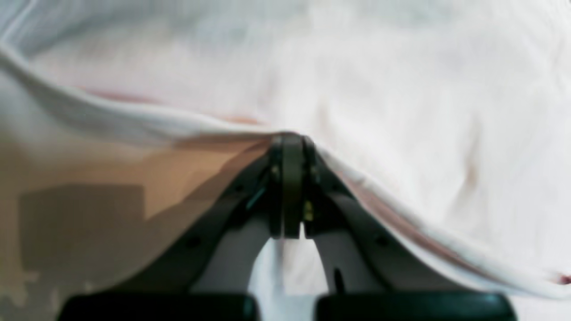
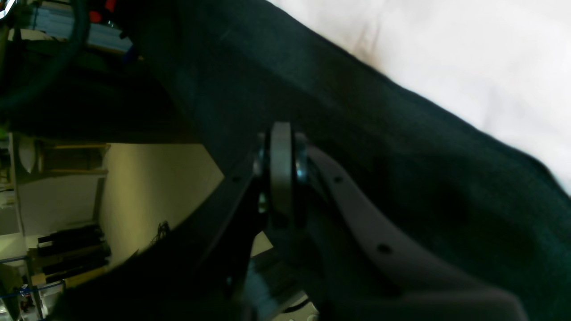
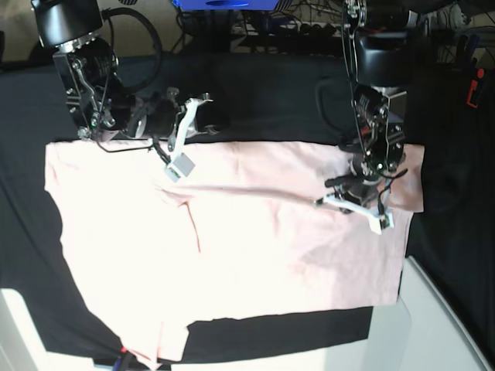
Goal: Fold the T-shirt properly
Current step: 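Open both grippers and lift them away from the folded edge, then lower both grippers onto the shirt's edge corners and pinch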
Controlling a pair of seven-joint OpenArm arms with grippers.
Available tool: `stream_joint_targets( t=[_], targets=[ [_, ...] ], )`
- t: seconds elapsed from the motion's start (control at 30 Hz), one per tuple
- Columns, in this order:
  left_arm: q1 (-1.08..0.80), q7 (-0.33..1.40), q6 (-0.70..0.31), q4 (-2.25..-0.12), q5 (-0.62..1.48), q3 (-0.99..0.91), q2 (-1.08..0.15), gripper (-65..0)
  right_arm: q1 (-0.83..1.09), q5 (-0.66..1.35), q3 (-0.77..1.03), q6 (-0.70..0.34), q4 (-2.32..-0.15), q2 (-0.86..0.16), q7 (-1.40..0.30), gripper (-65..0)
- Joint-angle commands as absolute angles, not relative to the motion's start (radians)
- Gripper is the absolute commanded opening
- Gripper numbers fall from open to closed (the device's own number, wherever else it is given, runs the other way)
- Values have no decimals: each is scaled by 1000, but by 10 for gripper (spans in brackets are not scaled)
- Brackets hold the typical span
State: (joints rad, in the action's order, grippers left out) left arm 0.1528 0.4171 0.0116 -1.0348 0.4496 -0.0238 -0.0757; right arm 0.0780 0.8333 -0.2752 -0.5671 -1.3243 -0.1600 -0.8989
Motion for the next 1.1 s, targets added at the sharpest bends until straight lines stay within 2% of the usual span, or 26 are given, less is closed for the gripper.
stream_joint_targets(
  t=[0.0, 0.17, 0.37, 0.5, 0.7, 0.8, 0.87, 1.0, 1.07],
  targets=[
    [185, 398, 7, -1040, 453, -25, -82, -650, 65, 857, -271, -576, -1339, -162, -885, -646],
    [231, 398, 7, -1020, 453, -30, -88, -650, 71, 857, -271, -576, -1342, -174, -832, -646],
    [266, 409, 7, -1030, 452, -173, -101, -650, 71, 865, -251, -576, -1343, -191, -816, -644],
    [154, 472, 7, -1231, 452, -239, -102, -650, 99, 865, -93, -576, -1343, -185, -816, -641],
    [-102, 492, 7, -1477, 446, -259, -130, -650, 153, 865, 259, -576, -1354, -140, -817, -633],
    [-179, 492, 7, -1497, 446, -265, -150, -650, 168, 865, 378, -576, -1359, -124, -819, -550],
    [-213, 496, 7, -1498, 447, -278, -151, -647, 171, 865, 440, -576, -1356, -122, -819, -450],
    [-271, 498, 7, -1500, 452, -314, -151, -531, 188, 865, 572, -576, -1351, -119, -823, -242],
    [-294, 498, 7, -1500, 453, -315, -153, -455, 197, 865, 631, -579, -1353, -107, -823, -177]
  ],
)
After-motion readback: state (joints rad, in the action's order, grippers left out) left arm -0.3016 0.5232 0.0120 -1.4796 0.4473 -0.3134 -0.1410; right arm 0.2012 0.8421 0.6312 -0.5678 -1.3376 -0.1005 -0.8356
